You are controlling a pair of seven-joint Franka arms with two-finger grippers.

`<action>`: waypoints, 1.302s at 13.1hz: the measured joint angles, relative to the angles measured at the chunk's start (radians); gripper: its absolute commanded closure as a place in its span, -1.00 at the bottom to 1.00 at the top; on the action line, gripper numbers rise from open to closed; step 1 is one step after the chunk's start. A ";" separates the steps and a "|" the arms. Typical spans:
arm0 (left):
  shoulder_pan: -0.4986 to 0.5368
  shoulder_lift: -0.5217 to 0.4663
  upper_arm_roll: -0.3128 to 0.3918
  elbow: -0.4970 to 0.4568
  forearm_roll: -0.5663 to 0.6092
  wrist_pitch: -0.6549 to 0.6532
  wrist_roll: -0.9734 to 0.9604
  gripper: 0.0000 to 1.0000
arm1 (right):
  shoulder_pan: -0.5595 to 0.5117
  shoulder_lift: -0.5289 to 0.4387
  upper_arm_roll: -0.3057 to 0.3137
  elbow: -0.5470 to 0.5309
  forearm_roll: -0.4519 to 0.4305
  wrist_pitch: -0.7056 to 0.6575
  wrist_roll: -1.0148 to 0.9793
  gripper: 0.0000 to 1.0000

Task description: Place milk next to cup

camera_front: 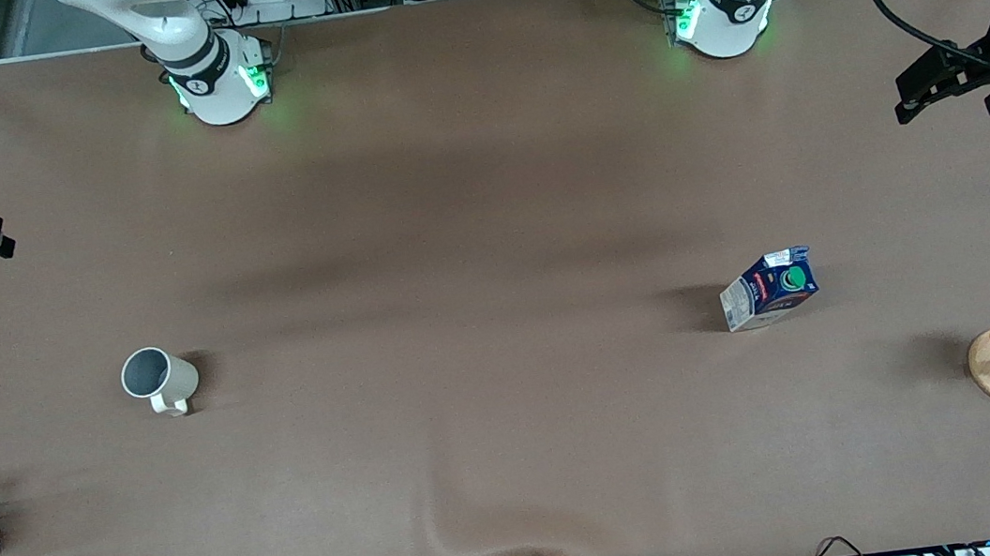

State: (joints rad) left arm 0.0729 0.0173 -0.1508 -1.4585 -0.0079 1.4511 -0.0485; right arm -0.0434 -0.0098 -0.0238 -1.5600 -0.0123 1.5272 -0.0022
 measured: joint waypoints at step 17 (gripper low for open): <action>-0.005 0.001 -0.006 -0.001 0.000 -0.002 -0.014 -1.00 | -0.026 0.002 -0.001 -0.006 0.000 -0.004 0.000 -1.00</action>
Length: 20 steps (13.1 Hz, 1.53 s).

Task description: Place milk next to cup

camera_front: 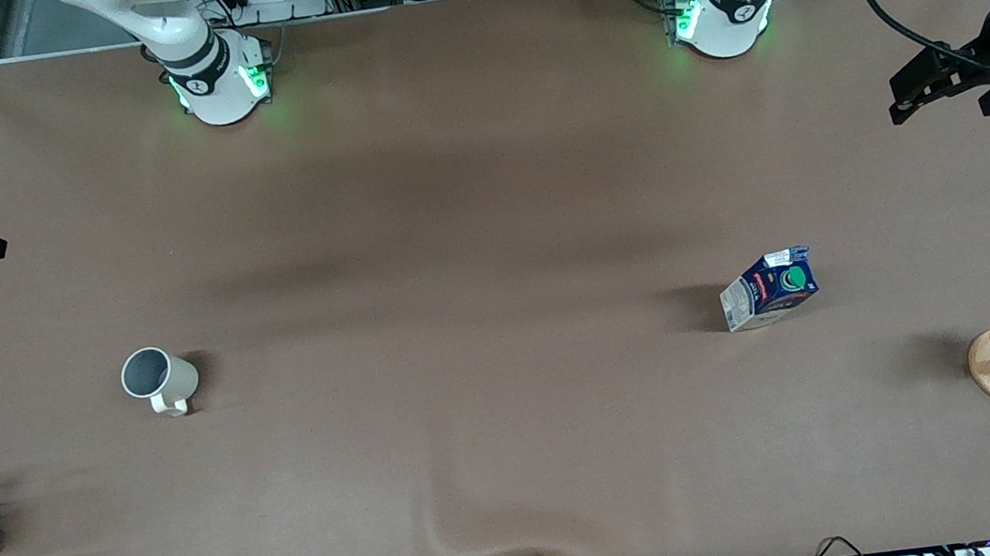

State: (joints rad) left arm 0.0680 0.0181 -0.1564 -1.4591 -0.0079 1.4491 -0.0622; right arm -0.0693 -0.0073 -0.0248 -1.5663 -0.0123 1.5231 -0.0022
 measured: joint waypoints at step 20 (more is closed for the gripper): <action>-0.002 0.004 -0.003 0.000 0.000 0.000 0.000 -1.00 | 0.012 0.008 0.005 0.002 0.000 0.005 0.000 -1.00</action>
